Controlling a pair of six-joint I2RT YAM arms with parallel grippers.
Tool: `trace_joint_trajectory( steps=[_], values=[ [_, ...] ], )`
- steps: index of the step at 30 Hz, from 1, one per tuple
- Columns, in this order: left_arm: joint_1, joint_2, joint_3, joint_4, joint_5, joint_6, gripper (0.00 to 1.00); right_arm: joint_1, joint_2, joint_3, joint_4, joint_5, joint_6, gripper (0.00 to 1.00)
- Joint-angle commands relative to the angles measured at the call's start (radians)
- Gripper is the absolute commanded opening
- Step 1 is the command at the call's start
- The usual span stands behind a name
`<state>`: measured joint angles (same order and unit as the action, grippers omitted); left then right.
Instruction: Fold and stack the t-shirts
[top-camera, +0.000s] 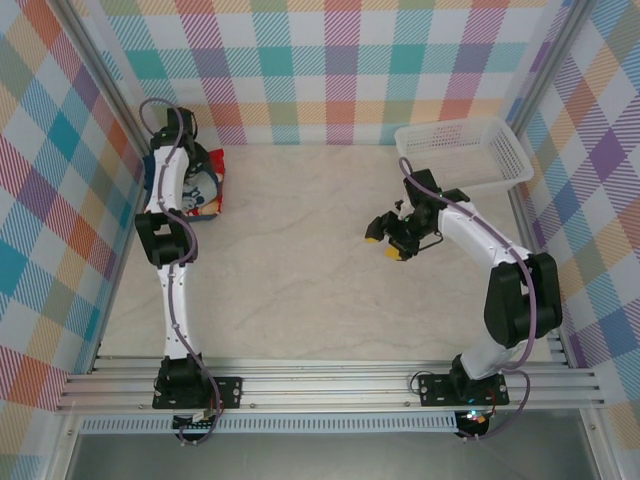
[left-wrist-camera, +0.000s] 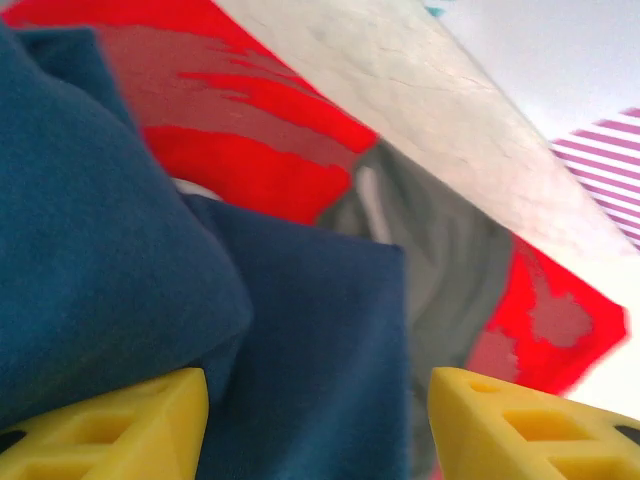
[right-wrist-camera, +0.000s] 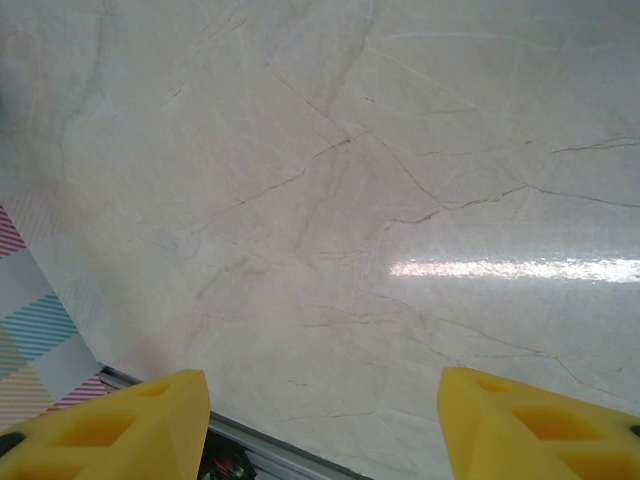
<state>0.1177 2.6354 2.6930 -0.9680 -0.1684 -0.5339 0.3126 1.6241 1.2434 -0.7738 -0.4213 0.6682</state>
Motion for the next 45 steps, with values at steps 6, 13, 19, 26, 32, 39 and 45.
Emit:
trace_joint_trajectory(
  steps=[6,13,19,26,32,39,45],
  values=[
    [0.085,-0.254,-0.349,0.131,-0.004,0.018,0.63,-0.001,0.001,-0.037,0.074,-0.039,0.012,0.63],
    [0.132,-0.173,-0.291,0.269,0.259,-0.051,0.63,0.057,0.098,0.036,0.18,-0.104,0.014,0.63],
    [0.094,-0.109,0.076,-0.009,0.001,-0.025,0.64,0.09,0.096,0.019,0.206,-0.087,0.051,0.62],
    [0.056,-0.09,-0.019,0.014,-0.03,0.033,0.64,0.092,0.062,-0.057,0.223,-0.08,0.068,0.62],
    [0.019,-0.006,-0.016,0.015,-0.126,0.091,0.67,0.092,0.021,-0.096,0.211,-0.07,0.067,0.62],
    [0.025,0.048,0.006,0.03,-0.072,0.1,0.6,0.092,-0.047,-0.168,0.215,-0.065,0.08,0.62],
    [0.035,0.071,0.051,-0.076,-0.065,-0.025,0.6,0.088,-0.102,-0.237,0.22,-0.053,0.094,0.63]
  ],
)
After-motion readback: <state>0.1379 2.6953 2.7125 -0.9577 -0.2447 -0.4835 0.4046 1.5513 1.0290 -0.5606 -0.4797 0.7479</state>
